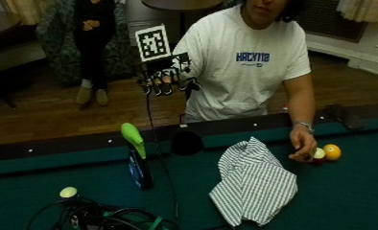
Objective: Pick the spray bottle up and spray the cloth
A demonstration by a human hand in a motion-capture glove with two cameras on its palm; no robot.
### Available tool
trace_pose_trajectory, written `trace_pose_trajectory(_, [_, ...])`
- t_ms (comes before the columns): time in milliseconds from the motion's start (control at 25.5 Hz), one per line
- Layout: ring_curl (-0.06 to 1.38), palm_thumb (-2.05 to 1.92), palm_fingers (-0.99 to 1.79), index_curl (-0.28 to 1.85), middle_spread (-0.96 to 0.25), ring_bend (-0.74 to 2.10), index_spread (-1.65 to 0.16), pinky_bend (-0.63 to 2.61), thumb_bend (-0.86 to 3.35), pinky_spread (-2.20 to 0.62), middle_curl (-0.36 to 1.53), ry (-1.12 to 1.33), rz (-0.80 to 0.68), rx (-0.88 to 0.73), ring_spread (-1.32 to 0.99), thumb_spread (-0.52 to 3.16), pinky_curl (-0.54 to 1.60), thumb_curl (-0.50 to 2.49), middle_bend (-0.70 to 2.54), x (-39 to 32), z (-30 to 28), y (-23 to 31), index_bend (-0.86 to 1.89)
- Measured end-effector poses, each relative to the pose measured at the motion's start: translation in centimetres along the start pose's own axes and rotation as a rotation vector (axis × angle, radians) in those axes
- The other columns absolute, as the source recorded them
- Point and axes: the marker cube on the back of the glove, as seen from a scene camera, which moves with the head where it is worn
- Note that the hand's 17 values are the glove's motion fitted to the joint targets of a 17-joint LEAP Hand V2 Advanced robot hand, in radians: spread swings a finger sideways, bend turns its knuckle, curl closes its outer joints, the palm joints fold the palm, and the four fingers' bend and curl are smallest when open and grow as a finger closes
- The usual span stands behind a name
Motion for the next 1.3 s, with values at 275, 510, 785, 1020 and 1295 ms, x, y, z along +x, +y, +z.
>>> trace_pose_trajectory(275, [0.2, 0.4, 0.51, 0.26, -0.07, 0.26, -0.43, 0.28, 0.07, 0.22, 0.23, 0.052, 0.14, 0.007, -0.06, 1.06, 0.24, 0.22, 0.19, 3.2, 2.6, 2.0, 0.17])
trace_pose_trajectory(510, [0.22, 0.44, 0.51, 0.27, -0.07, 0.26, -0.43, 0.28, 0.05, 0.22, 0.25, 0.039, 0.316, 0.038, -0.06, 1.09, 0.26, 0.25, 0.19, 5.0, 5.1, 4.3, 0.16])
trace_pose_trajectory(785, [0.25, 0.49, 0.55, 0.26, -0.06, 0.33, -0.43, 0.28, 0.03, 0.23, 0.26, -0.021, 0.481, 0.08, -0.06, 1.11, 0.28, 0.28, 0.18, 6.7, 7.2, 7.3, 0.13])
trace_pose_trajectory(1020, [0.28, 0.53, 0.7, 0.26, -0.07, 0.41, -0.41, 0.27, 0.02, 0.21, 0.29, -0.109, 0.609, 0.146, -0.06, 1.12, 0.29, 0.3, 0.21, 8.3, 8.4, 8.7, 0.13])
trace_pose_trajectory(1295, [0.31, 0.67, 0.87, 0.25, -0.09, 0.44, -0.37, 0.3, 0.06, 0.11, 0.33, -0.382, 0.745, 0.215, -0.09, 1.14, 0.31, 0.35, 0.25, 11.2, 10.7, 7.0, 0.11])
